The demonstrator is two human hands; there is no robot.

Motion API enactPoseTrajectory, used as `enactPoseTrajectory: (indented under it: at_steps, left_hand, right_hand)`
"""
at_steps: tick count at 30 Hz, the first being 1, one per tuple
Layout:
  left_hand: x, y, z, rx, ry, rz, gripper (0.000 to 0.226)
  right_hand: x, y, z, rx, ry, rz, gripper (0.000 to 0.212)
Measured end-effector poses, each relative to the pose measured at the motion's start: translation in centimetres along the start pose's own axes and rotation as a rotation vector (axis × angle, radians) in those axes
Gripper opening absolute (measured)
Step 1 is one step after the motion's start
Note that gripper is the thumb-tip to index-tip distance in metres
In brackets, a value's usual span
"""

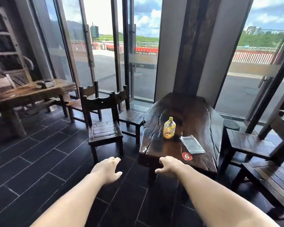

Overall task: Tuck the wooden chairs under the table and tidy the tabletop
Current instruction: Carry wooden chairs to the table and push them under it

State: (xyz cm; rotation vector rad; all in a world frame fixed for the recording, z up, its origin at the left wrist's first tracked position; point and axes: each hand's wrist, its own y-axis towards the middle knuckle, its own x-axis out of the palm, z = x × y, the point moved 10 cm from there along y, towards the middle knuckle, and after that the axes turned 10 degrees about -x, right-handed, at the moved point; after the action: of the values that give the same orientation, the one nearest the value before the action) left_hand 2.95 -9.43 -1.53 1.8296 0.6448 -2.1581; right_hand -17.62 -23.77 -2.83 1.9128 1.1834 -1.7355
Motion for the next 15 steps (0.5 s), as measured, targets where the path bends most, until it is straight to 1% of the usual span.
enactPoseTrajectory:
  at_steps: [2, 5, 8, 11, 15]
  left_hand:
    - [-0.6, 0.5, -3.1, -0.047, -0.033, 0.021, 0.062]
    - [-1.3, 1.9, -8.7, -0.132, -0.051, 0.032, 0.065]
    - [-2.3, 3.3, -14.2, -0.205, -0.083, 0.019, 0.068]
    - [-3.5, 5.0, -19.8, -0.252, -0.085, 0.022, 0.066]
    - [-5.2, 6.9, -26.7, -0.29, -0.079, 0.028, 0.064]
  right_hand:
    - [-0.5, 2.1, -2.9, -0.036, -0.009, -0.004, 0.065]
    - [-0.9, 6.0, -7.9, -0.117, -0.052, -0.013, 0.064]
    - [-0.9, 10.3, -12.4, -0.155, -0.077, -0.044, 0.055]
    - [-1.3, 14.7, -17.2, -0.19, -0.054, -0.048, 0.062]
    - [-1.8, 20.6, -24.2, -0.265, -0.049, -0.045, 0.06]
